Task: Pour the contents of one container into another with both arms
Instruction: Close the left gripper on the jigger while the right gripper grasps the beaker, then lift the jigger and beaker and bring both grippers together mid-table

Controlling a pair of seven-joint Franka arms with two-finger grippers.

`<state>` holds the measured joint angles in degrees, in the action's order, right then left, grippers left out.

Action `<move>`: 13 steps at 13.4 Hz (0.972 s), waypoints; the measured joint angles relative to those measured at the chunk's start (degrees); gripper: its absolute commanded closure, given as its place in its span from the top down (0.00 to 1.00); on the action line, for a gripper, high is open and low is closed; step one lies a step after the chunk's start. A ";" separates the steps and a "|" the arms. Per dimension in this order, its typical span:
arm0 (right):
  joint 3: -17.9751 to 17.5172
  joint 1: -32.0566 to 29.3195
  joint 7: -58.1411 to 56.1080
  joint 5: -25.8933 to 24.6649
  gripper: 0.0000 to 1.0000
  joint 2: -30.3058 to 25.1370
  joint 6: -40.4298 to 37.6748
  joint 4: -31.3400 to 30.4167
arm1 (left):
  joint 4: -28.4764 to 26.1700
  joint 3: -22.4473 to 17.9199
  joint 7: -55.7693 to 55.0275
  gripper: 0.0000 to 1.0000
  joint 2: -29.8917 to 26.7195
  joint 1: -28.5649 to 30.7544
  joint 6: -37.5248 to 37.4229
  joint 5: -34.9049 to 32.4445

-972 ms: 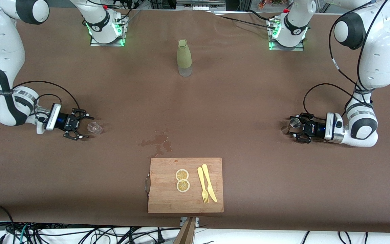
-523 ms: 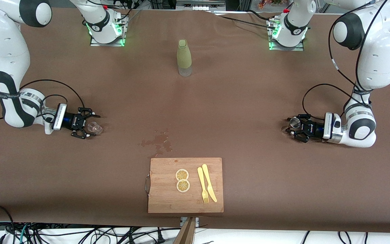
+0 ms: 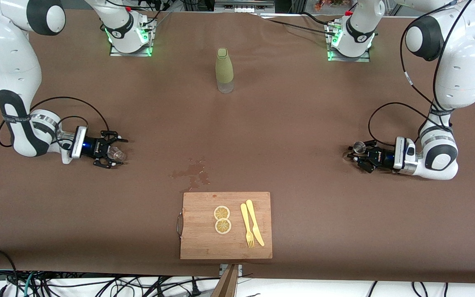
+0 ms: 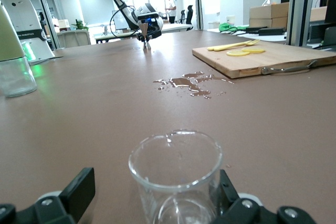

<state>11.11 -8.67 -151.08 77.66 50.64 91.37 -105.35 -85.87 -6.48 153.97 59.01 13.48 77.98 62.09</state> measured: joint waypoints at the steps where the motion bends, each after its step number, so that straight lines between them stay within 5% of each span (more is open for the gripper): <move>1: -0.01 0.01 -0.38 0.15 0.94 0.14 -0.21 0.00 | 0.02 0.00 0.19 0.06 0.00 0.00 -0.05 0.06; 5: -0.03 0.06 -1.91 0.20 0.53 0.14 -0.33 0.37 | 0.11 0.00 0.84 0.00 0.00 0.00 -0.37 0.11; 8: -0.03 0.08 -3.01 0.27 0.33 0.14 -0.33 1.38 | 0.13 0.00 1.03 0.00 0.01 0.00 -0.39 0.57; 13: -0.03 0.32 -3.12 1.92 0.27 0.15 0.12 2.13 | 0.58 0.00 1.18 0.00 0.01 -0.09 -2.05 0.88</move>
<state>11.07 -8.35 -154.20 79.58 50.79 91.49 -103.22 -85.29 -6.48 155.15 59.03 13.39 75.93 62.97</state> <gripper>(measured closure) 0.718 0.789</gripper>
